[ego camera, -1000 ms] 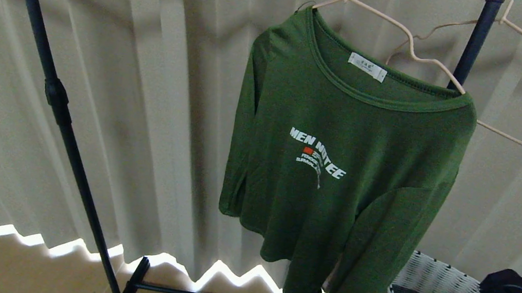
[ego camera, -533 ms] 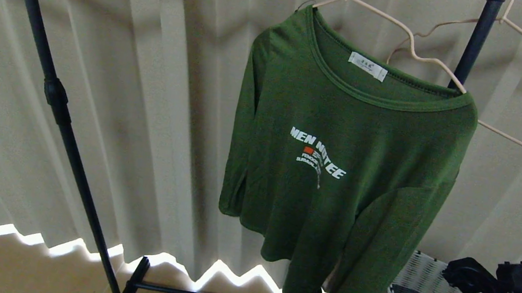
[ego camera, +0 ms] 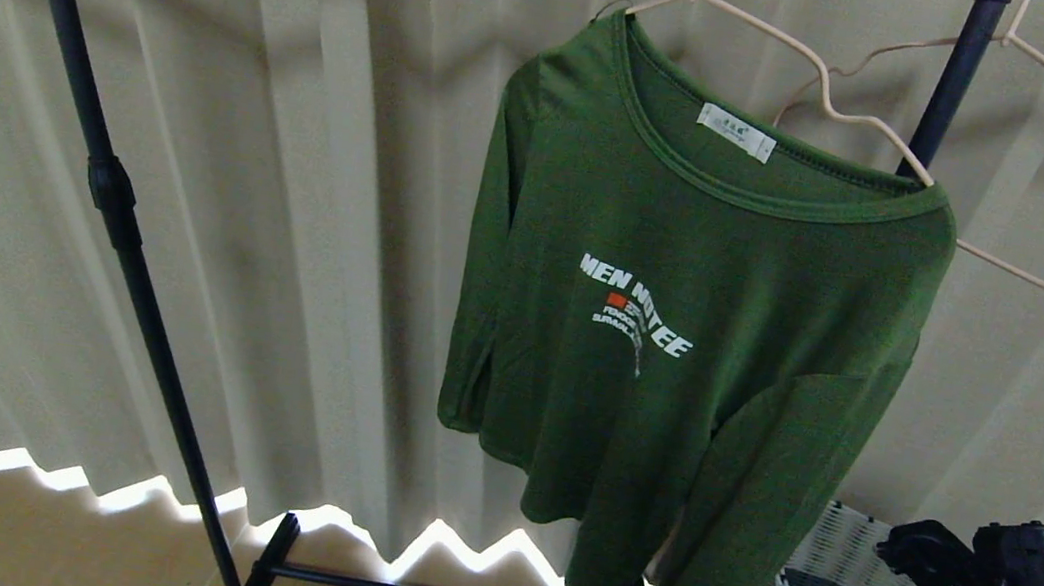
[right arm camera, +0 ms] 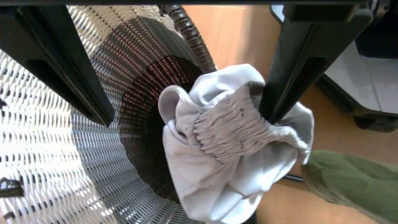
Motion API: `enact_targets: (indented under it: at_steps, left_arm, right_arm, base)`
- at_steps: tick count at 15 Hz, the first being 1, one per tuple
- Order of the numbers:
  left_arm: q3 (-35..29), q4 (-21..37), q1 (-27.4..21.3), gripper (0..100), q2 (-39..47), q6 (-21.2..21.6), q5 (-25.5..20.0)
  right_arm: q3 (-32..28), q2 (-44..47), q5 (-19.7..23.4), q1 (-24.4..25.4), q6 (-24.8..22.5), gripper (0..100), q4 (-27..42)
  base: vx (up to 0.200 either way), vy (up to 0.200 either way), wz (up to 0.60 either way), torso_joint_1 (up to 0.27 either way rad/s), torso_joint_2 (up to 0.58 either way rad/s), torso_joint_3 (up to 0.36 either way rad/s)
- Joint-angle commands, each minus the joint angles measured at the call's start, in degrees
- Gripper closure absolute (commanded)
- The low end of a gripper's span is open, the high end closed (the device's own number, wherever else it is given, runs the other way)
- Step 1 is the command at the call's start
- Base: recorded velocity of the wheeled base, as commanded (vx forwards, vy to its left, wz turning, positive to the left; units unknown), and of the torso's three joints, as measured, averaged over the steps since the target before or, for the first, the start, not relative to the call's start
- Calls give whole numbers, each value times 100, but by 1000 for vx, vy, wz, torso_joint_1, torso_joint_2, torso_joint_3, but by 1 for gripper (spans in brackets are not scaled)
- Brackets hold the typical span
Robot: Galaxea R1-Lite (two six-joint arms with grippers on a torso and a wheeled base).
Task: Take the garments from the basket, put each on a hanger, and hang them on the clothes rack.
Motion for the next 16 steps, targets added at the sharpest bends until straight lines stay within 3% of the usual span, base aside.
enact_targets:
  at_steps: [1, 9, 10, 16]
  left_arm:
    - [2, -1, 1, 0, -2, 2, 0]
    - [-7, -1, 1, 0, -2, -7, 9]
    - [-7, -1, 1, 0, -2, -15, 9]
    - [2, -1, 1, 0, -2, -24, 18]
  right_arm:
    - [1, 41, -14, -7, -2, 0, -42]
    - [10, 357, -85, 2, -2, 0, -385]
    - [28, 489, -93, 19, -2, 100, -482]
    - [72, 234, -49, 46, 7, 100, -552]
  base:
    - [0, 0, 0, 0, 0, 0]
    - [0, 0, 0, 0, 0, 0]
    - [0, 0, 0, 0, 0, 0]
    - [0, 0, 0, 0, 0, 0]
